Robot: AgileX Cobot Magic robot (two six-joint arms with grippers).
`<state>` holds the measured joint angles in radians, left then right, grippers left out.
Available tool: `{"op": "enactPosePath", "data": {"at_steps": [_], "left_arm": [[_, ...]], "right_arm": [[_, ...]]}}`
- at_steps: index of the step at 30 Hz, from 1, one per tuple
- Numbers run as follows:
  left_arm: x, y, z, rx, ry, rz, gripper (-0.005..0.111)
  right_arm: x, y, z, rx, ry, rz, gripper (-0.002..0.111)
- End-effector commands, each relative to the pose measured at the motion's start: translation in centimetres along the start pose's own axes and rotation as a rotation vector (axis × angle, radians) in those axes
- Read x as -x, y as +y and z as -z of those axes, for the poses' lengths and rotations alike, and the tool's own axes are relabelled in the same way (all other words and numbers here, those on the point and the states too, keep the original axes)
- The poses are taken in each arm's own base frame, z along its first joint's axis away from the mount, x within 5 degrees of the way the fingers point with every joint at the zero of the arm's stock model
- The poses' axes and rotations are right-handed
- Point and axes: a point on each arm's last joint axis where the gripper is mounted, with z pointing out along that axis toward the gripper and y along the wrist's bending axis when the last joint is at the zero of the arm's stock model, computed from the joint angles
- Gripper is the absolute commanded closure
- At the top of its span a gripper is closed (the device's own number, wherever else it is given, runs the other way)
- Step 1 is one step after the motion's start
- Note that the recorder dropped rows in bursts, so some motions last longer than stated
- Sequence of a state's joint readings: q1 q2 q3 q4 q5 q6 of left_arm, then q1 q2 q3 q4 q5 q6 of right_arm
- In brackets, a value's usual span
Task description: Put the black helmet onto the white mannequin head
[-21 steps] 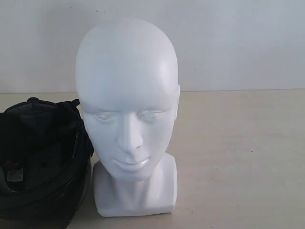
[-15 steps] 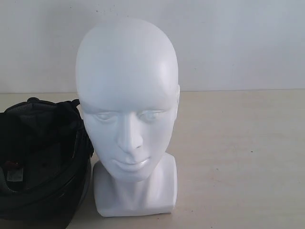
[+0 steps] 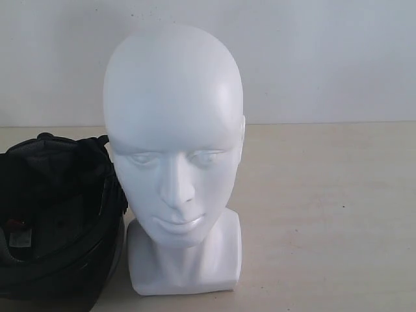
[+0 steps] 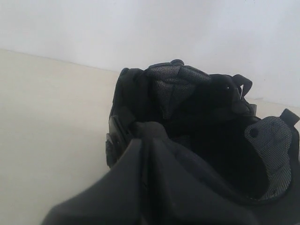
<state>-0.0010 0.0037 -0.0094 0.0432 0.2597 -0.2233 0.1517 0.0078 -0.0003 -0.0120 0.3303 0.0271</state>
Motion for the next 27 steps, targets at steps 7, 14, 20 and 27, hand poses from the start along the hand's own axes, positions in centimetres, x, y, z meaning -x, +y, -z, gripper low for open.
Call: {"op": "enactPosePath", "data": {"at_steps": [7, 14, 20, 27], "left_arm": [[12.5, -3.0, 7.2, -0.175, -0.284, 0.184, 0.102], [14.1, -4.1, 9.4, -0.289, -0.266, 0.3, 0.102], [13.5, -6.4, 3.6, -0.38, 0.3, 0.242, 0.102], [15.7, -7.2, -3.9, -0.34, 0.619, 0.173, 0.102]], "right_arm": [[0.1, 0.0, 0.1, -0.003, -0.014, 0.001, 0.108], [0.1, 0.0, 0.1, -0.003, -0.014, 0.001, 0.108], [0.1, 0.0, 0.1, -0.003, -0.014, 0.001, 0.108], [0.1, 0.0, 0.1, -0.003, -0.014, 0.001, 0.108]]}}
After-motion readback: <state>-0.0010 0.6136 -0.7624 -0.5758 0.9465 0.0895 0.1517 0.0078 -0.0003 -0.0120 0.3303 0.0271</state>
